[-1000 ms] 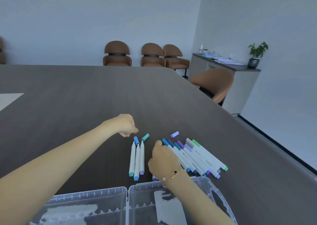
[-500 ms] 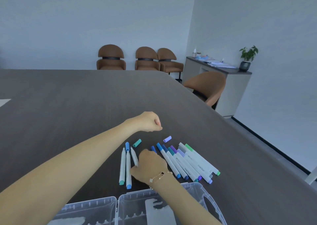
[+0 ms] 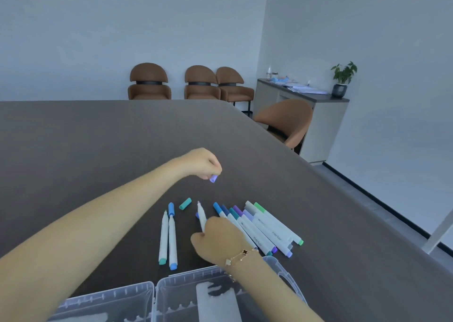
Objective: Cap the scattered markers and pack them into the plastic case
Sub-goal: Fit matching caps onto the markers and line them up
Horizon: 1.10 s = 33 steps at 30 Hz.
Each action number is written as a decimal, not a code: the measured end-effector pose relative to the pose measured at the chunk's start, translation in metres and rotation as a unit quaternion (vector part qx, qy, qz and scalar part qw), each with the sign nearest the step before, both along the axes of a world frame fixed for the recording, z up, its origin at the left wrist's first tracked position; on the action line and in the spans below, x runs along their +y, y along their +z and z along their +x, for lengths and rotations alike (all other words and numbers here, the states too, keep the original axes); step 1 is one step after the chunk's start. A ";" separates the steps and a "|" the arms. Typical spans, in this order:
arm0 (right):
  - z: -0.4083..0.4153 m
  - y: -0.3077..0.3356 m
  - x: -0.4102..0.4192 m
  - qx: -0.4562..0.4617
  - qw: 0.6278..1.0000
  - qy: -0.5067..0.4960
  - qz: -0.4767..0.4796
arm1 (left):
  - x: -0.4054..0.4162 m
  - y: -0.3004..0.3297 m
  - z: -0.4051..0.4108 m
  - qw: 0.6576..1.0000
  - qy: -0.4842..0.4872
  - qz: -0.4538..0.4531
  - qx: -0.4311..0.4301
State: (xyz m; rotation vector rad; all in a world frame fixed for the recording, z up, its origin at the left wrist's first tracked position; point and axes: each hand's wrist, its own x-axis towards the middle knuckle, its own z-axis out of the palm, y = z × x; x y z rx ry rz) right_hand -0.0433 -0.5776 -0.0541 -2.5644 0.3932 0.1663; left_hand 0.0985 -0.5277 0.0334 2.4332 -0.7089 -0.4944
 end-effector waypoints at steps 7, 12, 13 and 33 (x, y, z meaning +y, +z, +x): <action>-0.026 0.019 0.000 -0.021 0.990 0.045 0.132 | 0.100 -0.021 -0.020 0.958 0.125 -0.173 0.194; -0.024 0.024 0.010 -0.002 0.981 0.068 0.182 | 0.109 -0.033 -0.019 0.957 0.139 -0.166 0.191; -0.024 0.025 0.012 -0.002 0.979 0.071 0.189 | 0.107 -0.032 -0.019 0.957 0.140 -0.169 0.188; -0.022 0.022 0.011 -0.090 0.964 0.005 0.251 | 0.082 -0.026 -0.031 0.989 0.083 -0.113 0.049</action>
